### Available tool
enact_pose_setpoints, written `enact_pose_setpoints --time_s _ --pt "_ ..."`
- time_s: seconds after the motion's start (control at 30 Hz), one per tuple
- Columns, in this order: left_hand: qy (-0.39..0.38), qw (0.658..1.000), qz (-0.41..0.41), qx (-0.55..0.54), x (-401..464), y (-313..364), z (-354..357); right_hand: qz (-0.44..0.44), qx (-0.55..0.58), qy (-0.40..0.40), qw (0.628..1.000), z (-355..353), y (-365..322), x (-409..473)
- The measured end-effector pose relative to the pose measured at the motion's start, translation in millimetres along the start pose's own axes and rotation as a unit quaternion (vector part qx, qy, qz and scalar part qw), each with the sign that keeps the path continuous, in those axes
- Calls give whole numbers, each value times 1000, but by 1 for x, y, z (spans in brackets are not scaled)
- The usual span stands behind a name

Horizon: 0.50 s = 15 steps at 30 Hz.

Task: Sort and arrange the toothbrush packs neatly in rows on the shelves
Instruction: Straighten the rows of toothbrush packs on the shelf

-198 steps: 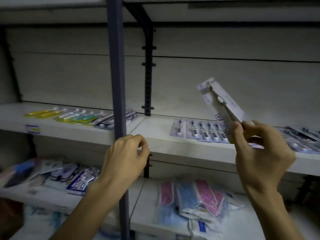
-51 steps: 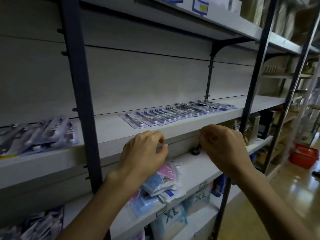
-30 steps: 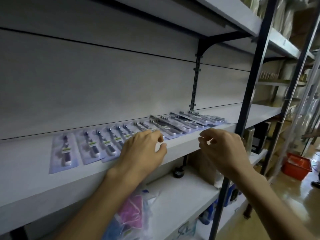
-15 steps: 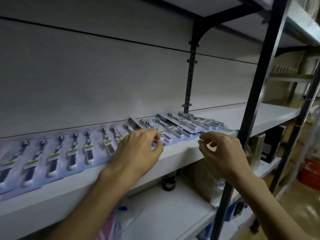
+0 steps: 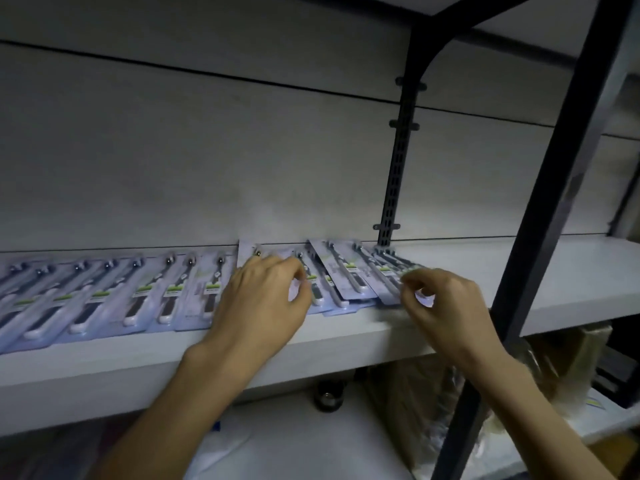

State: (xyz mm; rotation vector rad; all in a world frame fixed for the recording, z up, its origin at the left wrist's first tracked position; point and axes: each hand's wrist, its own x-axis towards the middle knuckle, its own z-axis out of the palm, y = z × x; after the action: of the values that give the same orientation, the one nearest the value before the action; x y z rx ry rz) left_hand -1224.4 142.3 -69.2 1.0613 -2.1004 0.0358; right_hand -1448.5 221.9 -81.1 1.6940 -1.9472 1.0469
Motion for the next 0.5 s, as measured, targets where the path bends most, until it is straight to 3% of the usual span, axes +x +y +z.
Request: enact_pose_setpoints --time_s 0.5 --pt "-97 995 10 -28 30 29 60 35 -36 -131 990 23 46 50"
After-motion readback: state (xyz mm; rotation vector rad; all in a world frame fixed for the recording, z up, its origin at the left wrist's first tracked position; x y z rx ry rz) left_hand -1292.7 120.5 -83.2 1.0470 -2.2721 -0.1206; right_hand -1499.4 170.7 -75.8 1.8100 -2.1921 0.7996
